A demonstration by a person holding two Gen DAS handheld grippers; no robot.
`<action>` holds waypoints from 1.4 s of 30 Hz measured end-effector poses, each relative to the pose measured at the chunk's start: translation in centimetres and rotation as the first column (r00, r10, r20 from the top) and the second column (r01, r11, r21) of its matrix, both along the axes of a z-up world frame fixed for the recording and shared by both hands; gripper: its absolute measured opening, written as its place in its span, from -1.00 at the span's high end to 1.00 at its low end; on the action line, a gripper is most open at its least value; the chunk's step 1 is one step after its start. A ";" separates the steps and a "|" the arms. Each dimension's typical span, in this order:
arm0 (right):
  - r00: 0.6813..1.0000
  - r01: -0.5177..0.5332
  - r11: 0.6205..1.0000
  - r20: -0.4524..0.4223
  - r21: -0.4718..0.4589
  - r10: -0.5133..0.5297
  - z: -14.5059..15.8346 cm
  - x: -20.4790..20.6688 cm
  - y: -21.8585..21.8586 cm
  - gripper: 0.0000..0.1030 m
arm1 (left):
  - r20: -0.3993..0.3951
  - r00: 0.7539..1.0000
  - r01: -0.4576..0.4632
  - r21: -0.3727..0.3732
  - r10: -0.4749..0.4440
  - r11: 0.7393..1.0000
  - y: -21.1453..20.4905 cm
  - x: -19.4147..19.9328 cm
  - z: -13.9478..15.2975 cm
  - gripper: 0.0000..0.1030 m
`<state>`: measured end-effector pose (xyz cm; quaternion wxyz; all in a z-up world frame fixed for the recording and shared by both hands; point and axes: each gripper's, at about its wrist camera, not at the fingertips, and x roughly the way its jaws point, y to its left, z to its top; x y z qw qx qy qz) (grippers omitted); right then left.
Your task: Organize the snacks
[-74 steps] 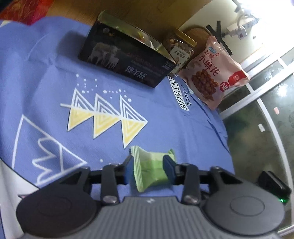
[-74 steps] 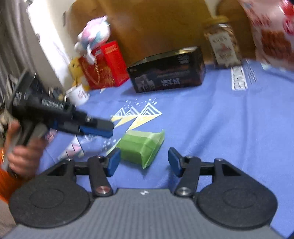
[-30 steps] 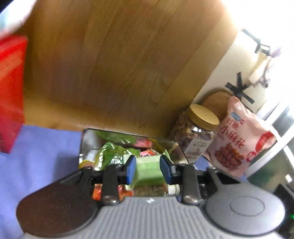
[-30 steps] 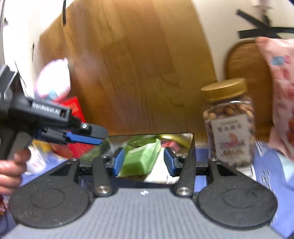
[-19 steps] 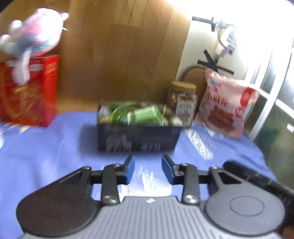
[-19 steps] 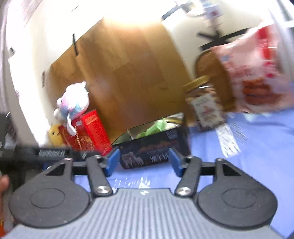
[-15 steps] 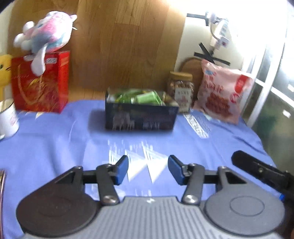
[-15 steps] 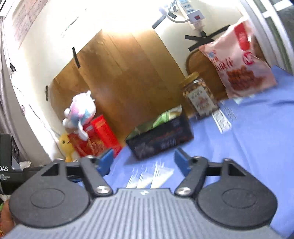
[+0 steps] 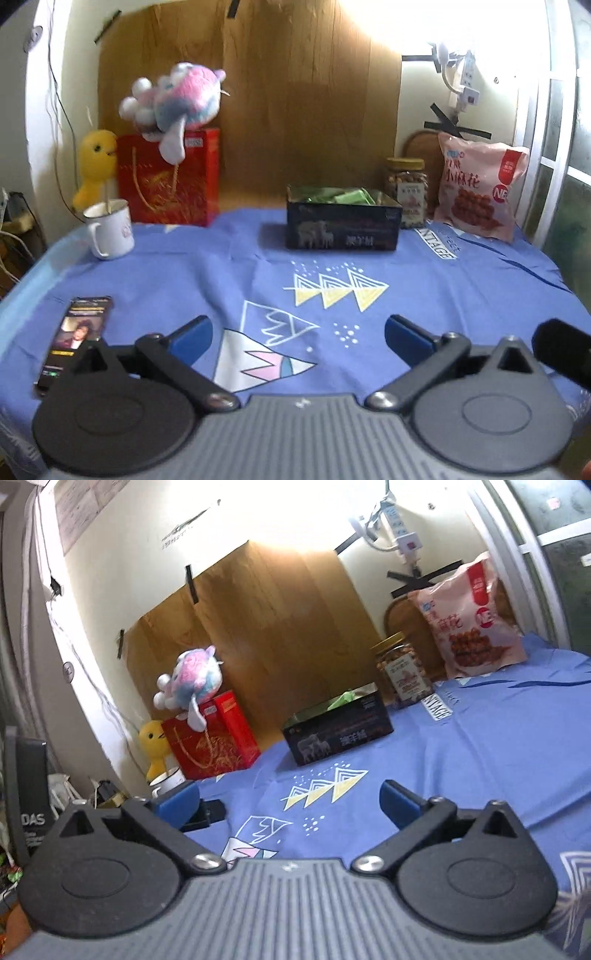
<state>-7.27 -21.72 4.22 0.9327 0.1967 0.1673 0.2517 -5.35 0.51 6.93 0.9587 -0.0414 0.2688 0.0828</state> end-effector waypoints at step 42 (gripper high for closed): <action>0.993 0.087 0.996 -0.085 0.007 -0.086 -2.6 -1.6 -4.5 -1.00 | 0.113 0.994 -0.011 0.081 0.002 0.997 -4.6 -0.3 1.5 -1.00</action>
